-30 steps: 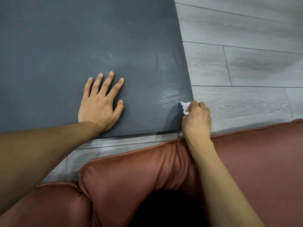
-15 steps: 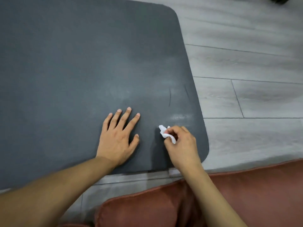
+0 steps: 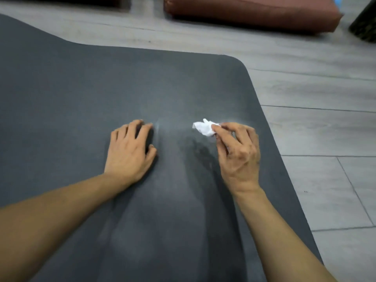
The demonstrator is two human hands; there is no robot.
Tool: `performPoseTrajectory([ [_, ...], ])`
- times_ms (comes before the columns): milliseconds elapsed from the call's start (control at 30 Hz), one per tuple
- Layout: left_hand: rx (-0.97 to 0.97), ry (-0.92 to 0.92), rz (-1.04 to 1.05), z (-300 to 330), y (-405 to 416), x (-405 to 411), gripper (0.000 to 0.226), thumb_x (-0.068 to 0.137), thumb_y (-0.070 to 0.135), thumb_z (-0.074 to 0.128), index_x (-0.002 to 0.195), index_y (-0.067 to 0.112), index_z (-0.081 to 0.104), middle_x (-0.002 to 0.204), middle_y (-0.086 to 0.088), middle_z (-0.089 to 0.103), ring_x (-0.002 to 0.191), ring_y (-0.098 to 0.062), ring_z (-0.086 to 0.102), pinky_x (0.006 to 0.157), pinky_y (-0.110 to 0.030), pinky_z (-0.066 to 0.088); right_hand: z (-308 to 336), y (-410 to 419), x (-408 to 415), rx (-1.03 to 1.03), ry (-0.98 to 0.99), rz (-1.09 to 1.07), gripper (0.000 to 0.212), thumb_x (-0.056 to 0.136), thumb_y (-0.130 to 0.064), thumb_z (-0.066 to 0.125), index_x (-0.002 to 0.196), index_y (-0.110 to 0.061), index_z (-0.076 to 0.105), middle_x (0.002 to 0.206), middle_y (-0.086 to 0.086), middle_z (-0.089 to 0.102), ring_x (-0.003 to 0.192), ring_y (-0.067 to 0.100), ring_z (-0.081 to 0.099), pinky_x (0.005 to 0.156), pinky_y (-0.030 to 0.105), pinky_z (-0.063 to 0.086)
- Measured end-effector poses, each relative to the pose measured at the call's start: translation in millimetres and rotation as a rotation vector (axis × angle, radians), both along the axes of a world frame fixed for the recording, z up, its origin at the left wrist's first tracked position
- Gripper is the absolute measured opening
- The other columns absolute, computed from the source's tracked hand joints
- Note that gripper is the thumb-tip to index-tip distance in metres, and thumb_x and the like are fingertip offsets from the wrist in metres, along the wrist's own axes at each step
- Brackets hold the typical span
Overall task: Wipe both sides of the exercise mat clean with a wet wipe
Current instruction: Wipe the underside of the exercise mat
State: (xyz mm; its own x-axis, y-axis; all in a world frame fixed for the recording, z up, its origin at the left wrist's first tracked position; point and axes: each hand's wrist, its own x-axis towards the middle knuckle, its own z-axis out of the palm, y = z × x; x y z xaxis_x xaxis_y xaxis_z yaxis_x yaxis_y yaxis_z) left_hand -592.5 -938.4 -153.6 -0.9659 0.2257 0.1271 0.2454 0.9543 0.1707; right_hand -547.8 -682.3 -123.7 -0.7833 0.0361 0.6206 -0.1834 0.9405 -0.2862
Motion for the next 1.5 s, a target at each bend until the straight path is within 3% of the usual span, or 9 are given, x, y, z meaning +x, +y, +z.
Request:
performPoseTrajectory([
  [200, -0.011, -0.027, 0.097, -3.8, -35.2, -90.4, 0.061, 0.090, 0.042, 0.036, 0.144, 0.016, 0.047, 0.147, -0.018, 0.049, 0.131, -0.041, 0.047, 0.110, -0.052, 0.032, -35.1, -5.4, 4.9, 0.140, -0.349, 0.077, 0.036, 0.092, -0.006, 0.051, 0.125, -0.015, 0.063, 0.123, -0.005, 0.065, 0.108, 0.019, 0.060, 0.095, 0.031, 0.044],
  [367, 0.021, -0.086, 0.119, -3.0, -33.1, -127.2, 0.066, 0.090, 0.047, 0.033, 0.147, 0.017, 0.047, 0.152, -0.015, 0.046, 0.138, -0.039, 0.041, 0.116, -0.053, 0.029, -10.5, -3.1, 2.1, 0.272, -0.374, 0.065, 0.018, 0.090, -0.021, 0.063, 0.107, -0.019, 0.069, 0.117, -0.003, 0.065, 0.106, 0.025, 0.058, 0.092, 0.036, 0.041],
  [533, -0.012, -0.077, 0.152, -6.2, -30.9, -130.3, 0.066, 0.091, 0.046, 0.039, 0.150, 0.018, 0.047, 0.155, -0.013, 0.045, 0.142, -0.037, 0.039, 0.118, -0.052, 0.028, -1.2, -9.9, -69.1, 0.298, -0.255, 0.125, 0.020, 0.091, -0.009, 0.062, 0.108, -0.014, 0.071, 0.093, 0.001, 0.064, 0.079, 0.028, 0.054, 0.073, 0.037, 0.040],
  [667, -0.035, -0.072, 0.160, -6.9, -30.6, -135.1, 0.068, 0.089, 0.046, 0.039, 0.150, 0.018, 0.049, 0.154, -0.013, 0.047, 0.141, -0.037, 0.041, 0.116, -0.053, 0.028, 26.0, -14.4, -185.4, 0.211, 0.050, 0.042, 0.020, 0.096, -0.005, 0.057, 0.110, -0.009, 0.070, 0.085, 0.004, 0.066, 0.075, 0.030, 0.055, 0.072, 0.041, 0.045],
  [767, -0.045, -0.061, 0.157, -7.0, -28.9, -135.5, 0.068, 0.088, 0.045, 0.040, 0.149, 0.017, 0.050, 0.153, -0.014, 0.047, 0.141, -0.037, 0.041, 0.116, -0.053, 0.028, 17.1, -18.3, -235.0, 0.243, 0.030, -0.019, 0.015, 0.091, -0.005, 0.060, 0.095, -0.016, 0.070, 0.083, 0.000, 0.065, 0.079, 0.028, 0.057, 0.073, 0.037, 0.043],
  [900, -0.030, -0.048, 0.157, -5.6, -28.2, -136.6, 0.067, 0.087, 0.042, 0.042, 0.148, 0.015, 0.051, 0.152, -0.016, 0.048, 0.140, -0.039, 0.042, 0.116, -0.054, 0.029, -32.2, -27.7, -175.3, 0.283, -0.232, 0.149, 0.018, 0.088, 0.000, 0.059, 0.097, -0.013, 0.068, 0.091, 0.002, 0.064, 0.080, 0.027, 0.055, 0.070, 0.038, 0.045],
  [1000, -0.023, -0.039, 0.161, -5.2, -28.5, -136.3, 0.068, 0.087, 0.042, 0.043, 0.147, 0.013, 0.052, 0.152, -0.017, 0.048, 0.139, -0.040, 0.043, 0.116, -0.055, 0.030, -37.5, -27.4, -140.8, 0.187, -0.274, 0.132, 0.027, 0.089, 0.001, 0.059, 0.110, -0.013, 0.069, 0.107, -0.002, 0.068, 0.083, 0.023, 0.057, 0.078, 0.033, 0.046],
  [1233, -0.022, -0.038, 0.170, -3.6, -26.7, -136.9, 0.068, 0.086, 0.040, 0.043, 0.147, 0.012, 0.053, 0.151, -0.017, 0.048, 0.138, -0.040, 0.043, 0.116, -0.054, 0.028, -24.7, -32.6, -159.5, 0.124, -0.440, 0.114, 0.041, 0.092, -0.017, 0.058, 0.133, -0.019, 0.058, 0.135, -0.008, 0.056, 0.121, 0.012, 0.048, 0.105, 0.033, 0.037],
  [1500, -0.026, -0.050, 0.164, -5.1, -27.2, -137.4, 0.068, 0.086, 0.040, 0.043, 0.148, 0.013, 0.052, 0.152, -0.017, 0.048, 0.139, -0.039, 0.043, 0.118, -0.053, 0.027, -25.3, -30.7, -195.7, 0.098, -0.394, 0.091, 0.028, 0.084, -0.001, 0.068, 0.108, -0.015, 0.069, 0.101, -0.002, 0.065, 0.089, 0.025, 0.056, 0.078, 0.038, 0.052],
])
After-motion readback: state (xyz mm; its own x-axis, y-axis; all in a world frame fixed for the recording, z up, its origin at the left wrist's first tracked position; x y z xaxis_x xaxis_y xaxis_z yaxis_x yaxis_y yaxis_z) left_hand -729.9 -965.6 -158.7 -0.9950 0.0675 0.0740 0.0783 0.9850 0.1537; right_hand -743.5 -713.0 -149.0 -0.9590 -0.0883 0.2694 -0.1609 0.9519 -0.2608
